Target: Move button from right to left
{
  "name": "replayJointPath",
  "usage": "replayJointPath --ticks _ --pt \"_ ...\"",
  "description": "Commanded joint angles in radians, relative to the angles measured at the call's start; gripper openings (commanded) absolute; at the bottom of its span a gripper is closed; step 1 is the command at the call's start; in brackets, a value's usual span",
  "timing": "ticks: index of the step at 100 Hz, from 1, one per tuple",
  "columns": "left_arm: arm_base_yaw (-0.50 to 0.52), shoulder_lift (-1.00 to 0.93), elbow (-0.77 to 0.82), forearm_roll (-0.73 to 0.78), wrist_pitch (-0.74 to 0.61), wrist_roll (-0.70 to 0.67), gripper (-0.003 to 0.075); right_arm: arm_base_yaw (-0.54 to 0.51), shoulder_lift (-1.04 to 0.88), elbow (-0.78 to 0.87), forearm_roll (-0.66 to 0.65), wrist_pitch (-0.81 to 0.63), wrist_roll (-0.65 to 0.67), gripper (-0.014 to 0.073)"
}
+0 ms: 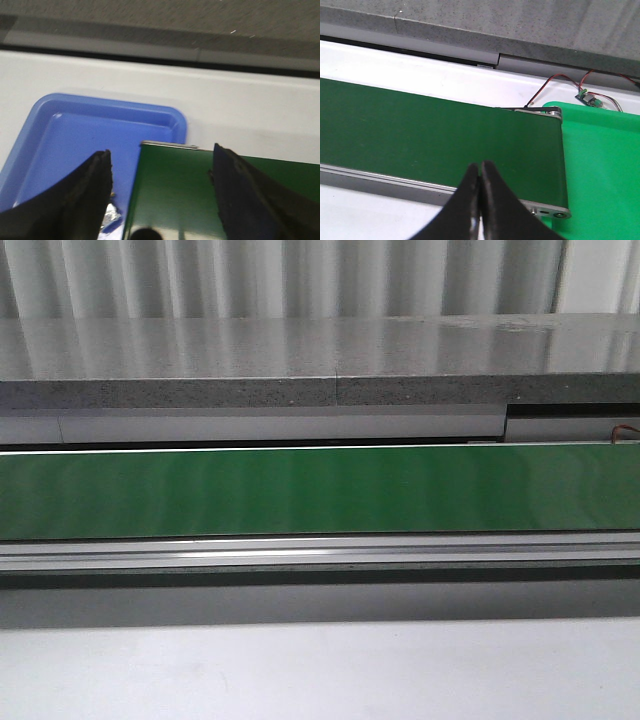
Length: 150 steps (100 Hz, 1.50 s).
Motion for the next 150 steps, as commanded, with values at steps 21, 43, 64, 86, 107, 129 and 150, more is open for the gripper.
replayJointPath --ticks 21,43,64,86,107,129,150 --pt "-0.141 -0.418 0.245 -0.074 -0.128 -0.006 0.0359 -0.001 0.003 -0.023 0.017 -0.064 -0.009 -0.0067" --pt "-0.146 -0.659 0.39 -0.094 -0.128 -0.006 0.0062 -0.001 0.003 -0.023 0.017 -0.064 -0.009 -0.0067" --pt "-0.146 -0.769 0.431 -0.097 -0.126 -0.006 -0.002 -0.001 0.003 -0.023 0.017 -0.064 -0.009 -0.0067" --pt "-0.146 -0.772 0.431 -0.099 -0.129 -0.006 -0.002 -0.001 0.003 -0.023 0.017 -0.064 -0.009 -0.0067" --pt "-0.146 -0.772 0.431 -0.099 -0.129 -0.006 -0.002 -0.001 0.003 -0.023 0.017 -0.064 -0.009 -0.0067" --pt "-0.146 -0.772 0.431 -0.099 -0.129 -0.006 -0.002 -0.001 0.003 -0.023 0.017 -0.064 -0.009 -0.0067" --pt "-0.146 -0.772 0.438 -0.099 -0.13 -0.006 -0.002 -0.001 0.003 -0.023 0.017 -0.064 -0.009 -0.0067"
